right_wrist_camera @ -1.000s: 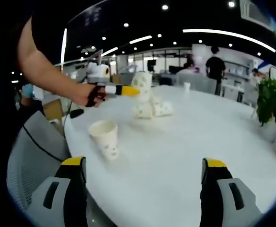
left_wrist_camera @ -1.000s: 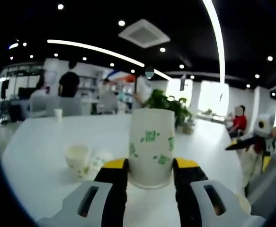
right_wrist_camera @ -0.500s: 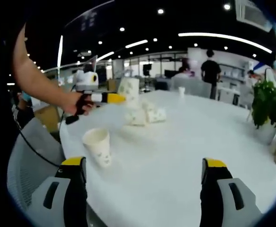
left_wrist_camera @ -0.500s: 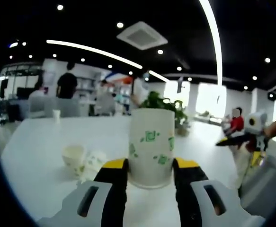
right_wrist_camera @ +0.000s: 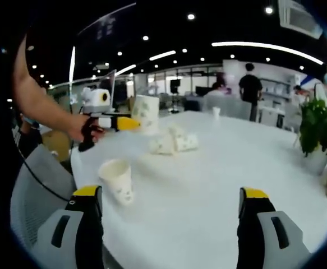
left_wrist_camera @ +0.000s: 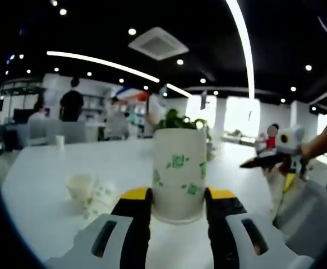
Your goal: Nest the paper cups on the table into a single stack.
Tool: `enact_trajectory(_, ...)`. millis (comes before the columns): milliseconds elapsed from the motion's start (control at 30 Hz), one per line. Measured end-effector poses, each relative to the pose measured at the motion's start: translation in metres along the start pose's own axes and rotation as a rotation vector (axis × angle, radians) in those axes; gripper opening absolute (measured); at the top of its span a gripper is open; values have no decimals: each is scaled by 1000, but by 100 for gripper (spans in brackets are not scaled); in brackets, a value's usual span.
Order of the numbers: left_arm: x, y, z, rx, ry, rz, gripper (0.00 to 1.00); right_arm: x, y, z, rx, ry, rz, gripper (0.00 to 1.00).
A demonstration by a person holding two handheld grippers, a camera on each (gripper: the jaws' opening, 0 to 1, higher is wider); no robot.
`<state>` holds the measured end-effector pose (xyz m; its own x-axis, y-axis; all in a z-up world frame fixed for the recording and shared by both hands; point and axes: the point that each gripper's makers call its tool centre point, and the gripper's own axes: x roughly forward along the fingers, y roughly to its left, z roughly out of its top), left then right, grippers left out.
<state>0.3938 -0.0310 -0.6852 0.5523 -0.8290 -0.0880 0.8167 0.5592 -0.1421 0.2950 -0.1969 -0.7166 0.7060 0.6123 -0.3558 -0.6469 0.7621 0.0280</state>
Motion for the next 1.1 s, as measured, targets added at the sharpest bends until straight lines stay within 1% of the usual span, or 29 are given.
enact_trajectory(133, -2, 0, 1, -5, -8, 3, 37, 1, 0, 7, 1, -14, 4, 100)
enact_trajectory(267, -5, -7, 5, -2, -17, -2, 37, 3, 1, 13, 4, -30, 6, 100)
enact_trajectory(367, -6, -15, 8, -3, -20, -19, 37, 4, 3, 18, -2, -38, 13, 100)
enact_trajectory(567, -7, -28, 5, 14, -11, -49, 37, 6, 6, 27, -8, -56, 23, 100)
enact_trajectory(733, -11, -34, 8, 8, -22, -50, 37, 8, 8, 33, -7, -64, 32, 99)
enact_trajectory(833, -13, -37, 11, 10, -31, -49, 37, 10, 12, 41, -16, -79, 45, 99)
enact_trajectory(900, -16, -42, 13, 14, -36, -51, 37, 12, 14, 44, -15, -83, 55, 98)
enact_trajectory(1100, -19, -49, 15, 13, -45, -57, 37, 15, 20, 56, -17, -108, 75, 98)
